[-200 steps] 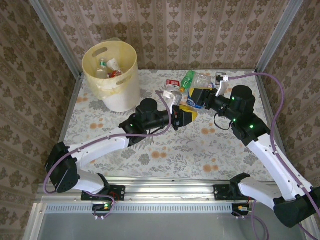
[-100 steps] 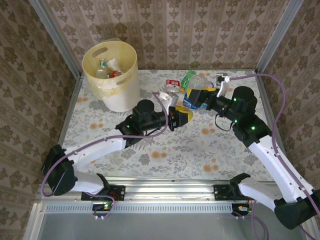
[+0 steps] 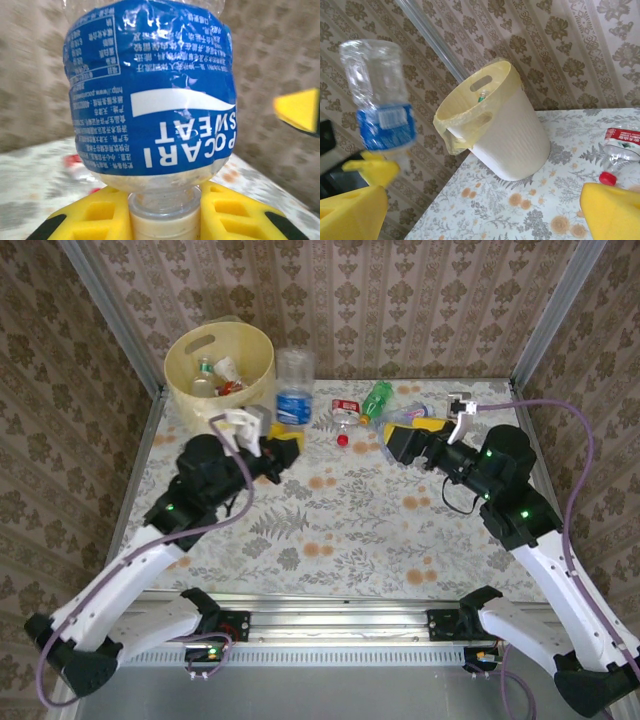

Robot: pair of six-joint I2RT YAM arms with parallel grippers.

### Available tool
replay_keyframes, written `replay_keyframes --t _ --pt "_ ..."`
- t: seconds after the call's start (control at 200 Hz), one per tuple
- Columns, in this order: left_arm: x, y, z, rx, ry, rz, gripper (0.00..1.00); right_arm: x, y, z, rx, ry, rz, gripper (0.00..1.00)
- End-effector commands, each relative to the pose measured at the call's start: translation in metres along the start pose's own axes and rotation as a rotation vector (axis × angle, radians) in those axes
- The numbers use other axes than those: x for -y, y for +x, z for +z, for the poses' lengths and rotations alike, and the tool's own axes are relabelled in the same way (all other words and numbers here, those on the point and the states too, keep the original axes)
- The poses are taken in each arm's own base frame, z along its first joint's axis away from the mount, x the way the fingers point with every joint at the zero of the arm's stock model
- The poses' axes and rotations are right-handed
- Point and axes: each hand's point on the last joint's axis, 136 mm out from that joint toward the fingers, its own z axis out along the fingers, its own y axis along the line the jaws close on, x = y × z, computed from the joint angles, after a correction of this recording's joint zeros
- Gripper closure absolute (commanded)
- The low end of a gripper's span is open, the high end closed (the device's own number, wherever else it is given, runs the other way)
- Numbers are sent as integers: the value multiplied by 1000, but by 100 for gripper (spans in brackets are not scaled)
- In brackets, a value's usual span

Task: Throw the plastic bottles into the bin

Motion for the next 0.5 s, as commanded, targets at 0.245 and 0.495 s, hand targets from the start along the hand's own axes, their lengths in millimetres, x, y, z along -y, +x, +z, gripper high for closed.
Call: replay_keyframes --t 0.245,0.495 --pt "-80 -92 -102 219 -497 320 92 13 16 -12 -26 66 -43 0" --pt "-94 -108 -109 243 -538 361 91 18 22 -17 -41 89 -62 0"
